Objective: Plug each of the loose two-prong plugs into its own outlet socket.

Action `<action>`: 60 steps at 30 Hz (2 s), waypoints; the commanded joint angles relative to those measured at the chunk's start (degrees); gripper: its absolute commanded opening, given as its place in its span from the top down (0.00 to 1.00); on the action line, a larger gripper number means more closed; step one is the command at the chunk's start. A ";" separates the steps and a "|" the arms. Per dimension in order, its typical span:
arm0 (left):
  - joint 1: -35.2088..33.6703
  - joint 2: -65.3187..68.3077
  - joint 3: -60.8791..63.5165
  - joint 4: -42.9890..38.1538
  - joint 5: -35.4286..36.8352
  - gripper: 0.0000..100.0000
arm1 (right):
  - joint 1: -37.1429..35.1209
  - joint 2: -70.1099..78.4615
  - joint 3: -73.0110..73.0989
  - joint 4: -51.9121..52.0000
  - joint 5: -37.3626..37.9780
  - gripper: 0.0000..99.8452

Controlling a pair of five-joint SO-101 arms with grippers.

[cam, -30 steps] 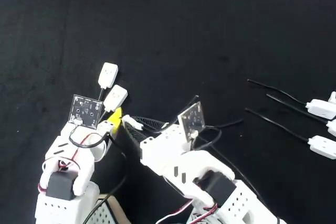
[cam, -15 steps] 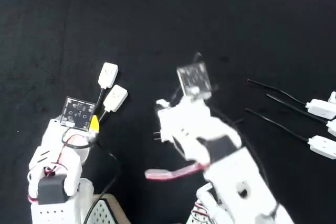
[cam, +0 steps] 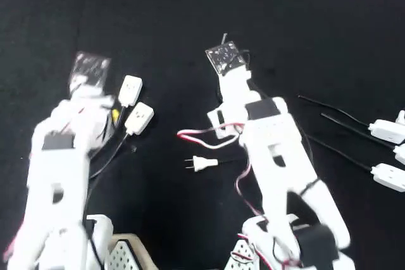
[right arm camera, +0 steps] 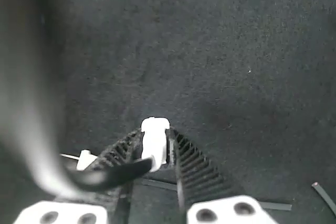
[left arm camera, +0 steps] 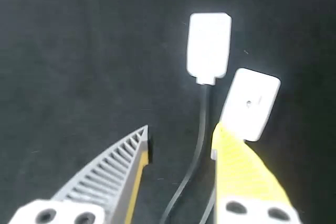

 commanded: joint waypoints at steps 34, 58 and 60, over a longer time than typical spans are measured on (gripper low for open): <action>15.25 42.46 -24.13 10.55 -10.73 0.80 | 2.55 11.30 -9.01 0.09 3.43 0.99; 25.36 0.00 10.95 2.55 -13.10 0.71 | 2.64 11.38 -9.01 0.09 5.01 0.99; 22.90 2.81 10.59 0.26 -13.10 0.71 | 2.64 11.38 -9.01 0.09 5.01 0.99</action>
